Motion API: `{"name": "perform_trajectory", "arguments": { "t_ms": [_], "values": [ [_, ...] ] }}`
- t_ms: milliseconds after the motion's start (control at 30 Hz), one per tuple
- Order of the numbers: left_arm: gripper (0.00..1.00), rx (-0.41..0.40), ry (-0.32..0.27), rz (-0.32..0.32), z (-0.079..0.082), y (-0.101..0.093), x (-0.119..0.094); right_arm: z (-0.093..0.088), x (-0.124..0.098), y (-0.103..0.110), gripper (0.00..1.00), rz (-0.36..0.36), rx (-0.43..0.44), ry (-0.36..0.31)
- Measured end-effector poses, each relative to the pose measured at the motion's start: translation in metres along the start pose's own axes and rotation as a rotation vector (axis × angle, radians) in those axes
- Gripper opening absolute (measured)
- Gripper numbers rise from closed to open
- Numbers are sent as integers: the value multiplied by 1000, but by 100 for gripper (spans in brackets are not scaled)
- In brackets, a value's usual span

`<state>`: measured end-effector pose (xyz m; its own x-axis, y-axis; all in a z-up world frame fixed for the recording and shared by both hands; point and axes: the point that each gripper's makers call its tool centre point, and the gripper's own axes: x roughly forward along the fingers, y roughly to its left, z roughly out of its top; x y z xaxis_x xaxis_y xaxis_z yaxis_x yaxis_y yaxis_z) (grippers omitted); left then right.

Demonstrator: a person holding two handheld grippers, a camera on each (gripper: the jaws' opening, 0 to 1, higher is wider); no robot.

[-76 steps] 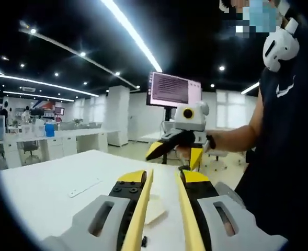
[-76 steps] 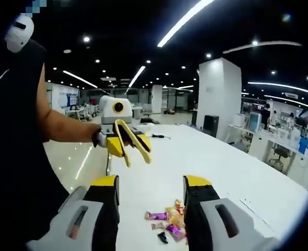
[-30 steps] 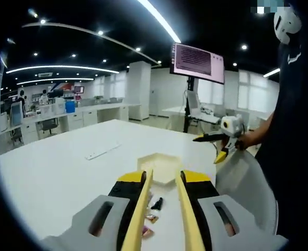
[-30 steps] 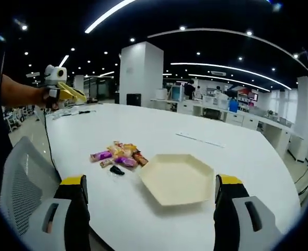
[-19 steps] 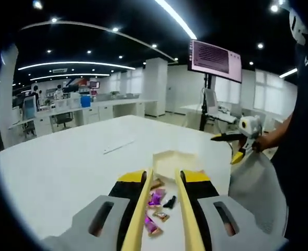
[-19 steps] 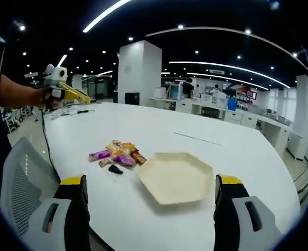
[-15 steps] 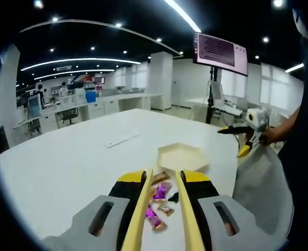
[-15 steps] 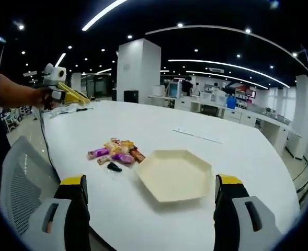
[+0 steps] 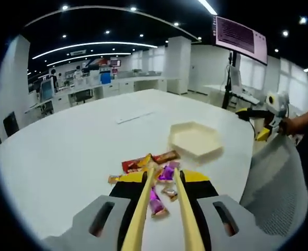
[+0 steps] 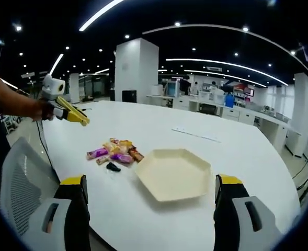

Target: Place the target food into the container with the food tongs after gripping and lifting it, then release it inside without dropping or visibly crushing the food.

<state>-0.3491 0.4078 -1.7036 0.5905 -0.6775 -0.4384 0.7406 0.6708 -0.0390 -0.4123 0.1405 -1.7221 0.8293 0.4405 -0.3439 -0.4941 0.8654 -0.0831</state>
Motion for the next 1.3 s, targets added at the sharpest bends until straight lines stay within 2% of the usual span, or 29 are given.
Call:
{"name": "perform_trajectory", "arguments": {
  "t_ms": [67,200,633,800,900,933,1100,1300],
  "values": [
    [21,-12,11,5,-5,1,4,1,0,1,99,2,1,-1],
    [21,-39,52,29,-30,17,15,0,0,0,99,-1,3,1],
    [20,-84,154,108,-76,33,43,0,-1,-2,99,-9,-1,1],
    [21,-88,184,138,-85,34,51,0,-1,-3,99,-12,3,0],
    [21,-114,207,197,-93,42,53,0,-1,-3,99,-12,7,-2],
    [21,-139,197,196,-93,43,55,0,-1,-3,99,-13,4,0],
    [21,-118,230,201,-99,40,61,0,-1,-4,99,-15,-1,3],
    [22,-139,247,217,-104,42,64,-1,-1,-4,99,-16,4,2]
  ]
}}
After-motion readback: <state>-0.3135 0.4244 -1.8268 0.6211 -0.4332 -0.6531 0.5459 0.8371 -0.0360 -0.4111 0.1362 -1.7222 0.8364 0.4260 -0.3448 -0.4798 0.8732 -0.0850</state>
